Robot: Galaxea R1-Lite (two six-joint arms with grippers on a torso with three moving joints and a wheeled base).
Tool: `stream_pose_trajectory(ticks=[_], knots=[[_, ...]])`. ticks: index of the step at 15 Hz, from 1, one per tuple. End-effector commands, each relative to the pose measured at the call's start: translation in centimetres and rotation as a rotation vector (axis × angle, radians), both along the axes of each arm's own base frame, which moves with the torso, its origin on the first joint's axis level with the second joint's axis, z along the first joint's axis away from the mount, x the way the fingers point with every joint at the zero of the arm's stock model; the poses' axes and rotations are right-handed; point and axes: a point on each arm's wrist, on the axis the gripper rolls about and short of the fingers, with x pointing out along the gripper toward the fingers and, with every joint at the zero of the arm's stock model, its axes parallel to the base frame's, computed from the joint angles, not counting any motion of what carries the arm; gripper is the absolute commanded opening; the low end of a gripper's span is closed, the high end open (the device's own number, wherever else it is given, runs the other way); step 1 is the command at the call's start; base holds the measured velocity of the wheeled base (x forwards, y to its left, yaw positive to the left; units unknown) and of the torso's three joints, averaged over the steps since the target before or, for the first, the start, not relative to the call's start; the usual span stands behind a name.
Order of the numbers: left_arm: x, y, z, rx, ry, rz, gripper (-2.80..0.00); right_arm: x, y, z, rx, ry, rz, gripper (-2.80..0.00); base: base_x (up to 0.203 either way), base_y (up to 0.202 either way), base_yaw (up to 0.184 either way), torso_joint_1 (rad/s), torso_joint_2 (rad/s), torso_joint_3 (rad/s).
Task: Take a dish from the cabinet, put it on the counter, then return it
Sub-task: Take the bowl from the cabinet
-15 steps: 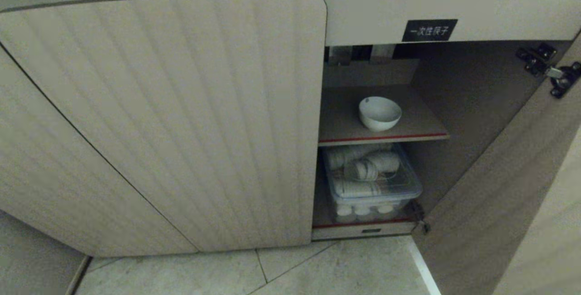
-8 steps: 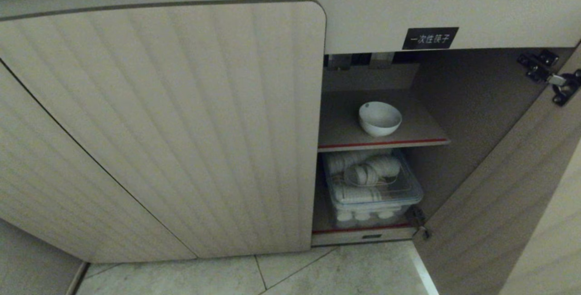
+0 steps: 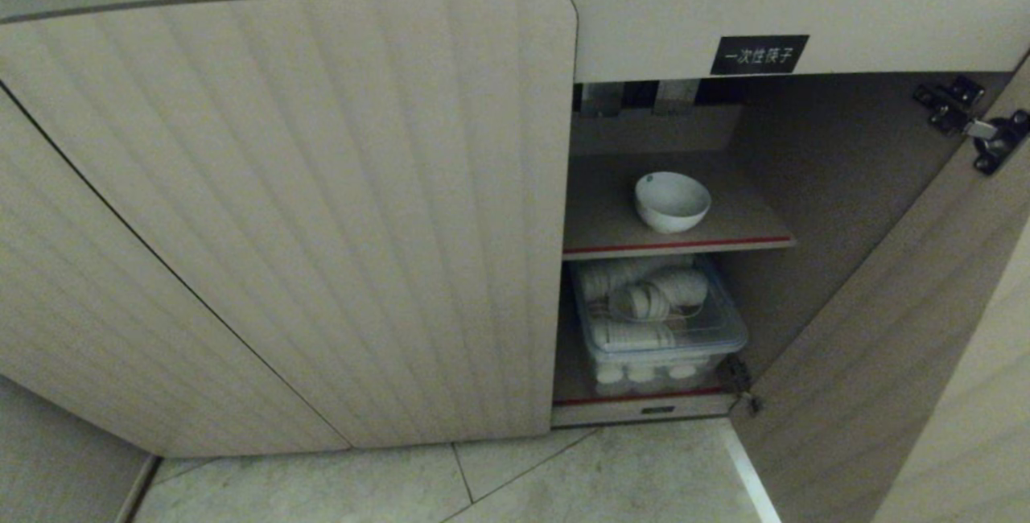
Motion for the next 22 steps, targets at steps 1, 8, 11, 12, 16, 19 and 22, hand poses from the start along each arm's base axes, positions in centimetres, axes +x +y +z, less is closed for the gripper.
stream_pose_trajectory(ticks=[1,8,11,12,16,19,22], knots=[[-0.01,0.0,0.03,-0.001,-0.002,0.001,-2.8,0.0,0.0,0.0,0.0,0.0,0.0,-2.8,0.0,0.0,0.0,0.0,0.0,0.0],[0.0,0.0,-0.01,-0.002,0.0,0.001,-2.8,0.0,0.0,0.0,0.0,0.0,0.0,-2.8,0.0,0.0,0.0,0.0,0.0,0.0],[-0.01,0.0,0.03,-0.002,-0.002,0.001,-2.8,0.0,0.0,0.0,0.0,0.0,0.001,-2.8,0.0,0.0,0.0,0.0,0.0,0.0],[-0.01,0.0,0.03,-0.002,-0.002,0.001,-2.8,0.0,0.0,0.0,0.002,0.0,0.0,-2.8,0.0,0.0,0.0,0.0,0.0,0.0],[-0.01,0.0,0.03,-0.002,-0.002,0.001,-2.8,0.0,0.0,0.0,0.003,0.0,0.0,-2.8,0.0,0.0,0.0,0.0,0.0,0.0],[-0.01,0.0,0.02,-0.002,-0.002,0.001,-2.8,0.0,0.0,0.01,0.002,-0.001,0.0,-2.8,0.0,0.0,0.0,0.0,0.0,0.0],[-0.01,0.0,0.03,-0.002,-0.002,0.001,-2.8,0.0,0.0,0.0,0.0,0.0,0.0,-2.8,0.0,0.0,0.0,0.0,0.0,0.0]])
